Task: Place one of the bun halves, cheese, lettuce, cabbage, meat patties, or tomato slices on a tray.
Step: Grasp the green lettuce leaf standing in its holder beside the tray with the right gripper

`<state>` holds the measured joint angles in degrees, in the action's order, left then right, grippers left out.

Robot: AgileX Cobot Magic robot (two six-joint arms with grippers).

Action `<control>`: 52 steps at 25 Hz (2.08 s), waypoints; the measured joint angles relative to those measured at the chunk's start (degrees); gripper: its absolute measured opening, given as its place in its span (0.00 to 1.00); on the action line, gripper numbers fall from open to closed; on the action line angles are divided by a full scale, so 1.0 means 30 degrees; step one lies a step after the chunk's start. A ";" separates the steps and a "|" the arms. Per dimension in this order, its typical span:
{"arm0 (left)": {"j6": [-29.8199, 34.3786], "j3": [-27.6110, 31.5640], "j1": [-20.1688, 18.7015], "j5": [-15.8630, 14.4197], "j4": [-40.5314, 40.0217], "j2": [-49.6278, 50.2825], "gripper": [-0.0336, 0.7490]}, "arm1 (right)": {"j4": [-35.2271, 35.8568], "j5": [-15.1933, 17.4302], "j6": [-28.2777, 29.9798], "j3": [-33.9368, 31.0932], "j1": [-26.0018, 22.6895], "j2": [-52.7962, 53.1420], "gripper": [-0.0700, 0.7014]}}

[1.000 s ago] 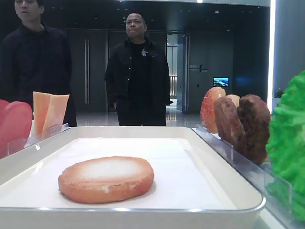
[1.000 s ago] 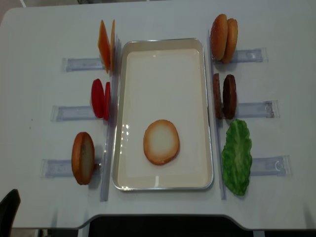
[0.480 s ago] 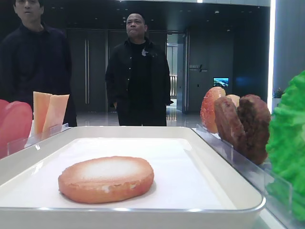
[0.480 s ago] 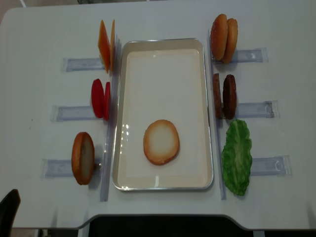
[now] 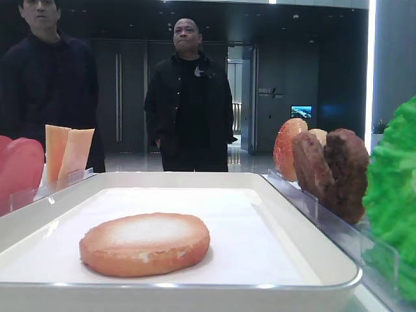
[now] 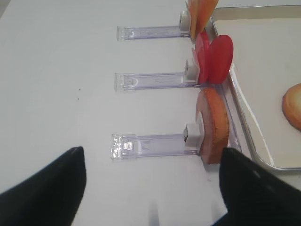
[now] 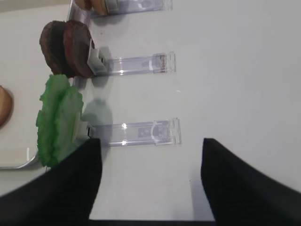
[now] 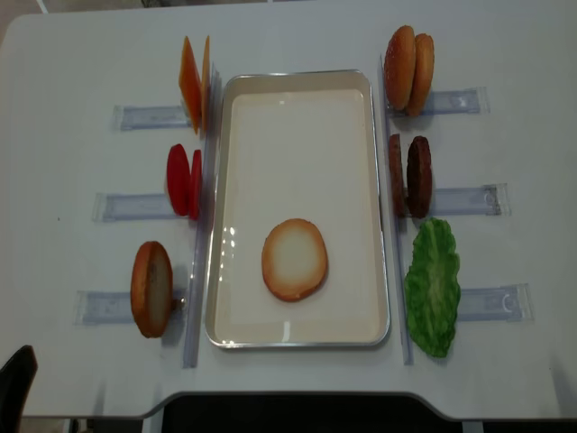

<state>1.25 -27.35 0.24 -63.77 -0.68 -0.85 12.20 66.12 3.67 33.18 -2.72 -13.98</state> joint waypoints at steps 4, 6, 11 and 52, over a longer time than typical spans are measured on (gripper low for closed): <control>0.0000 0.0000 0.0000 0.0000 0.0000 0.0000 0.93 | 0.0170 0.0408 0.0000 0.1446 0.0000 -0.3049 0.66; 0.0000 0.0000 0.0000 0.0000 0.0000 0.0000 0.93 | 0.0208 0.0589 0.0000 0.2357 0.0000 -0.4640 0.66; 0.0000 0.0000 0.0000 0.0000 0.0000 0.0000 0.93 | 0.0280 0.1128 0.0000 0.4667 0.0000 -0.7983 0.66; -0.0007 0.0000 0.0000 0.0000 0.0000 0.0000 0.93 | -0.5090 0.0463 -1.2531 0.7567 1.4291 -1.6501 0.66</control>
<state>1.23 -27.35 0.24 -63.77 -0.68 -0.85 -3.07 67.51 -33.92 55.89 40.15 -63.49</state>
